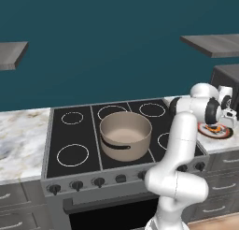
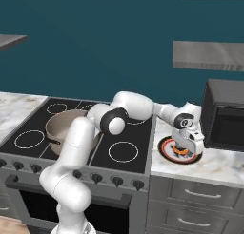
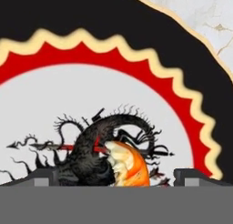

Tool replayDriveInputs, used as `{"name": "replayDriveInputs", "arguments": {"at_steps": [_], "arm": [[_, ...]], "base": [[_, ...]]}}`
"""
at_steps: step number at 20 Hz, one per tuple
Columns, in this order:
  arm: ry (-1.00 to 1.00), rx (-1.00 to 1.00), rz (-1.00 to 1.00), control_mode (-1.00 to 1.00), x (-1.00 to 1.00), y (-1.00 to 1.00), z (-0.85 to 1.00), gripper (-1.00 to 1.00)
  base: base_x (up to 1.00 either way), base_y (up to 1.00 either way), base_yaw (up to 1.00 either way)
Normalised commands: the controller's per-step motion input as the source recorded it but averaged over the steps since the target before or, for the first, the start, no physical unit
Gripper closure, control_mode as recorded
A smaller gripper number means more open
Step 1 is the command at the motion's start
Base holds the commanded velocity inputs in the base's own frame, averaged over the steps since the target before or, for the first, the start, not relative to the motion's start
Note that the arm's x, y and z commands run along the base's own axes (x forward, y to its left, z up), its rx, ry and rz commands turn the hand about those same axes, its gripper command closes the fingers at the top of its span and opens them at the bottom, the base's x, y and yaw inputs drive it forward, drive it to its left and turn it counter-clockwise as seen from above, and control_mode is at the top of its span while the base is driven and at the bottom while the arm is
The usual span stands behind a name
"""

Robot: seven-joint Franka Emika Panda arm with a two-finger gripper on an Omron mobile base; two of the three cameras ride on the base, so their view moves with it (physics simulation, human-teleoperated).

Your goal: Retrieve the frozen meat and place it in the pot on a burner. Then turn the burner on.

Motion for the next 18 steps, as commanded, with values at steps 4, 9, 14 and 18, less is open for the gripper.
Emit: {"name": "replayDriveInputs", "arguments": {"at_steps": [4,9,14,18], "arm": [[0.0,0.02,0.0,-1.0,0.0,0.0,-0.16,1.0],[0.0,0.02,0.0,-1.0,0.0,0.0,-0.15,1.0],[0.0,0.0,-0.01,-1.0,0.0,0.0,-0.08,1.0],[0.0,0.0,-0.09,-1.0,0.0,-0.13,0.0,1.0]], "base": [[0.0,0.0,0.0],[0.0,0.0,0.0],[0.0,0.0,0.0],[0.0,0.0,0.0]]}}
